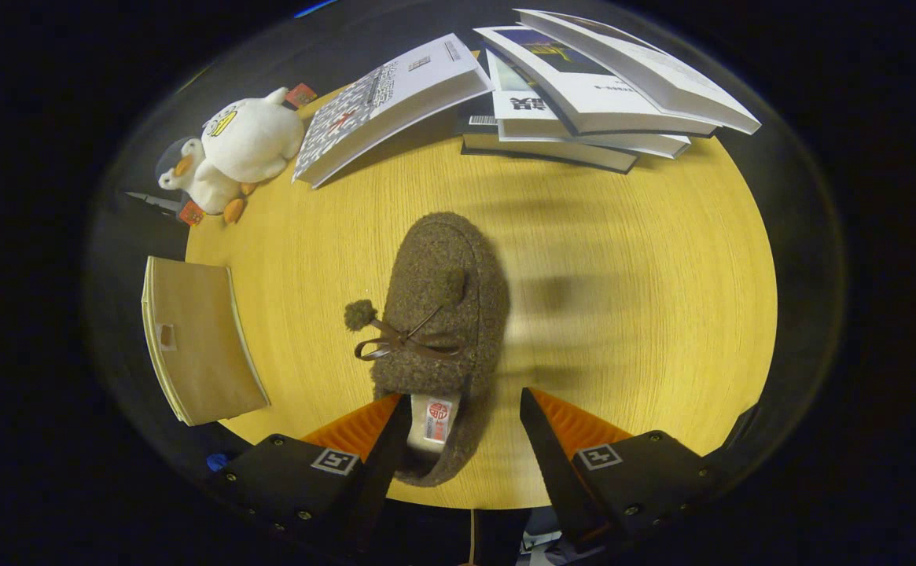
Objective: Open the storage box then place both shoes into the box .Put the left shoe in first, then the right shoe, with the right side of both shoes facing outward in a uniform manner.
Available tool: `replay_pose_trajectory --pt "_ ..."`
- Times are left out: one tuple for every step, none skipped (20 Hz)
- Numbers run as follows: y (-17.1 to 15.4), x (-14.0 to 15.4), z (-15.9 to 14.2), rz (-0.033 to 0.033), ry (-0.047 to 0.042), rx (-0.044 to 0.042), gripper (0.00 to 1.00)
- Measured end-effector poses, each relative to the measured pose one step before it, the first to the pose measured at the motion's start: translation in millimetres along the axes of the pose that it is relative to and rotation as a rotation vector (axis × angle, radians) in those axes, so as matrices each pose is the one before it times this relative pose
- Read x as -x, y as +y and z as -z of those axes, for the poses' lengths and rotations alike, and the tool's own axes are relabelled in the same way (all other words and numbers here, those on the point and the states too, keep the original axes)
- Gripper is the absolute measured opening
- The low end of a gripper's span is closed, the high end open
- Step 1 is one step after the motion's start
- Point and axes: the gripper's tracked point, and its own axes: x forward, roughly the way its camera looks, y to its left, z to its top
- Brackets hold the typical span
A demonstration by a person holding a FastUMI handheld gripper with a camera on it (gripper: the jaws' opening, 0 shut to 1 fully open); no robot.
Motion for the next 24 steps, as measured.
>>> replay_pose_trajectory --pt "-0.33 -6.43 -2.11 -0.00236 0.00884 0.00062 0.78" --pt "4.06 -7.82 1.51 -0.02079 0.01224 -0.00354 0.77" --pt "-0.88 -3.85 0.43 0.0106 0.01308 0.00018 0.56" --pt "-7.56 -1.13 -1.48 0.02555 -0.00532 0.01418 0.41" --pt "1.45 -1.52 0.04 -0.01762 -0.00353 -0.00446 0.15" --pt "-0.27 1.88 0.55 -0.00704 -0.00226 0.02762 0.07" --pt "-0.9 3.08 -0.35 -0.00521 -0.00786 -0.01113 0.07" --pt "-1.63 0.42 -0.25 -0.00192 -0.00896 0.00676 0.0" --pt "-1.36 1.52 -0.55 -0.00343 -0.00831 -0.00772 0.0" --pt "1.25 1.94 -0.73 -0.00784 -0.00451 -0.01456 0.0" --pt "2.01 4.51 1.95 -0.01319 -0.00187 -0.00851 0.0" --pt "3.64 4.43 -0.26 -0.00944 -0.00605 -0.00023 0.0" --pt "2.03 6.78 0.68 -0.00579 -0.00878 0.00776 0.0" --pt "4.99 7.28 -0.8 -0.00957 -0.01038 0.00744 0.0" --pt "5.77 9.03 -0.78 -0.01189 -0.01242 0.00606 0.0" --pt "8.17 10.03 -2.92 -0.0157 -0.01727 0.00618 0.0" --pt "9.81 11.16 -2.18 -0.01453 -0.01371 0.01376 0.0" --pt "11.08 9.35 -4.25 -0.01757 -0.01739 0.01709 0.0" --pt "11.16 8.84 -3.85 -0.01205 -0.01335 0.02045 0.0" --pt "13.29 10.33 -4.58 -0.01462 -0.0169 0.02703 0.0" --pt "11.49 8.57 -6.78 -0.00118 -0.02316 0.02318 0.0" --pt "12.66 8.62 -6.36 -0.00043 -0.01992 0.02903 0.0" --pt "14.7 8.58 -6.62 -0.00538 -0.01859 0.02408 0.0" --pt "13.94 5.94 -5.45 -0.01142 -0.00969 0.01904 0.0"
